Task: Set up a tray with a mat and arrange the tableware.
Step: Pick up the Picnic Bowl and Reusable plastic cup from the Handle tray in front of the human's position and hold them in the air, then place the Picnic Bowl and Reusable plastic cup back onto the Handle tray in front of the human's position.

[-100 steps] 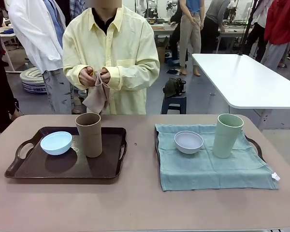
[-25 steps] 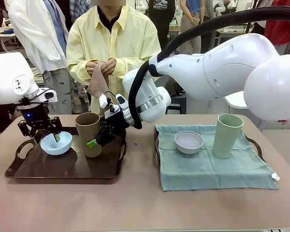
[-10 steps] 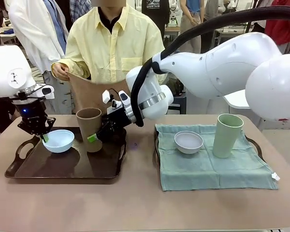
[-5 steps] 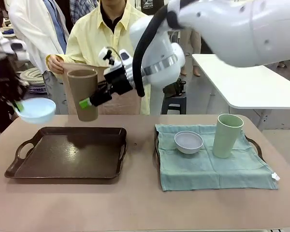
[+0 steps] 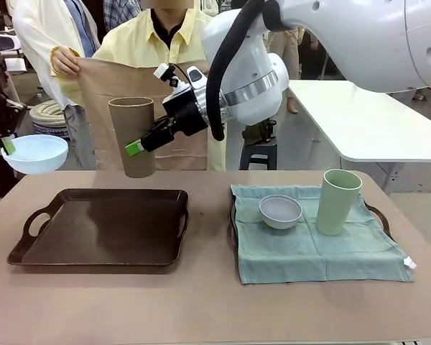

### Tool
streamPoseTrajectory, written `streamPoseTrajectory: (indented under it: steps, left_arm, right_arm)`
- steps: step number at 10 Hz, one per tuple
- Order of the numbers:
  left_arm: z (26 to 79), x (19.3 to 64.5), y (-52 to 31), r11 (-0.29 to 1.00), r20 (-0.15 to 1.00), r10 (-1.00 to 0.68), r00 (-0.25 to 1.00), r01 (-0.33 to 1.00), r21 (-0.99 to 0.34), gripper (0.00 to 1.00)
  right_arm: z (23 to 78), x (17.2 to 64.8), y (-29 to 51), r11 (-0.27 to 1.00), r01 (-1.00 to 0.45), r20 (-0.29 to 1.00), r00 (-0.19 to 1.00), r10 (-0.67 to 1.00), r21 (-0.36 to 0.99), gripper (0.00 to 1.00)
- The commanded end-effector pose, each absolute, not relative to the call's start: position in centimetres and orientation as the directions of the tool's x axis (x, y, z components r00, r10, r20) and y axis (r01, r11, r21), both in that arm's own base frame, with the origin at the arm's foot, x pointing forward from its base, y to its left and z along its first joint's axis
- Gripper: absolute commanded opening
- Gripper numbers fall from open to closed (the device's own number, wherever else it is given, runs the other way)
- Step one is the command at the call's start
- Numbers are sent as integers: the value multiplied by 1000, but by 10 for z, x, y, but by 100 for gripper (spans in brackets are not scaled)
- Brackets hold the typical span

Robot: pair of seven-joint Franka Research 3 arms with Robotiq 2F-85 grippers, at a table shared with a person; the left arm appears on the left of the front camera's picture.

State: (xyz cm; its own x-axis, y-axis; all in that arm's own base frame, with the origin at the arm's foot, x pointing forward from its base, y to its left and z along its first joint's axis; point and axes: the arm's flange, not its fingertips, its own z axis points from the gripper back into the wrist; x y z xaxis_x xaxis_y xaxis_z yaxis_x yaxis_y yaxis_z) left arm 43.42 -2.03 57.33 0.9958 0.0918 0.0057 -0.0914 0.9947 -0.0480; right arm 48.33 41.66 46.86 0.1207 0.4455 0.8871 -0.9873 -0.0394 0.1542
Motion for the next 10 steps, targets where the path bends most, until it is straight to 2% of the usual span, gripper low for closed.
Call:
streamPoseTrajectory:
  steps: [1, 10]
  left_arm:
    - [581, 431, -22, 996, 41, 85, 996, -84, -38, 0]
    - [581, 431, -22, 996, 41, 85, 996, -84, -38, 0]
  right_arm:
    - [481, 480, 421, -51, -990, 895, 93, 436, 128, 29]
    - [481, 480, 421, -51, -990, 895, 93, 436, 128, 29]
